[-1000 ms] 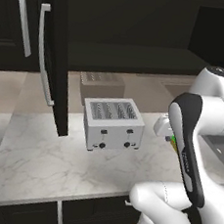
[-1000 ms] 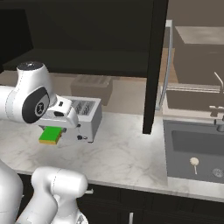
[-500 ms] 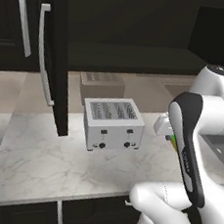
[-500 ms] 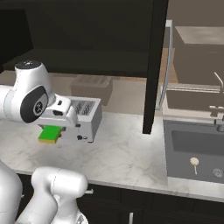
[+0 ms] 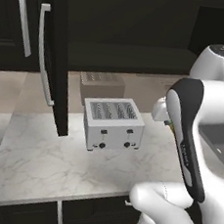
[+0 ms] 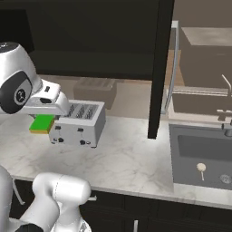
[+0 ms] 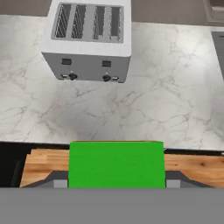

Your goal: Pick up the dish brush and sponge from the sink, and place them back in the cabinet, and close the cabinet doors.

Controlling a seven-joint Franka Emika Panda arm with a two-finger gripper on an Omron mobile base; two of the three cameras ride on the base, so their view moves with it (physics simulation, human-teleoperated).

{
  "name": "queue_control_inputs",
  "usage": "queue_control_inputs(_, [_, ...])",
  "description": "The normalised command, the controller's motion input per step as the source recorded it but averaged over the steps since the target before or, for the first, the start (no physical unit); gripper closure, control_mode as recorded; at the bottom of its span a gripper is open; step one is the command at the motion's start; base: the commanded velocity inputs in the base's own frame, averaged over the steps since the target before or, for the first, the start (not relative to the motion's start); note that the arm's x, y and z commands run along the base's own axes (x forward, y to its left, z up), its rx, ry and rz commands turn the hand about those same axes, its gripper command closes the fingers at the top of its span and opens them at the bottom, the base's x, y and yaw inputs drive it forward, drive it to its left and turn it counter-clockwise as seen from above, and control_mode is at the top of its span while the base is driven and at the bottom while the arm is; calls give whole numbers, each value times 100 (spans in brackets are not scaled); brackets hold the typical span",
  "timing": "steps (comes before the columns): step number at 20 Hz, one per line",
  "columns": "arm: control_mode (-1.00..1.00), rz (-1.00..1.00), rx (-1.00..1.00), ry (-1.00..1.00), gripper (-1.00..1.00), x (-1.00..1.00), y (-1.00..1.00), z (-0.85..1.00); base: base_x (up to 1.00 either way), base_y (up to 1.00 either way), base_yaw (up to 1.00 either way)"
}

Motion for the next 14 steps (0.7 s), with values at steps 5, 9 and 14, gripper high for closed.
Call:
queue_control_inputs(5, [-100, 0, 0, -7, 100, 0, 1, 47, 0, 0, 0])
queue_control_inputs(9, [-100, 0, 0, -6, 100, 5, 9, 41, 0, 0, 0])
queue_control_inputs(14, [-100, 0, 0, -9, 100, 6, 11, 39, 0, 0, 0])
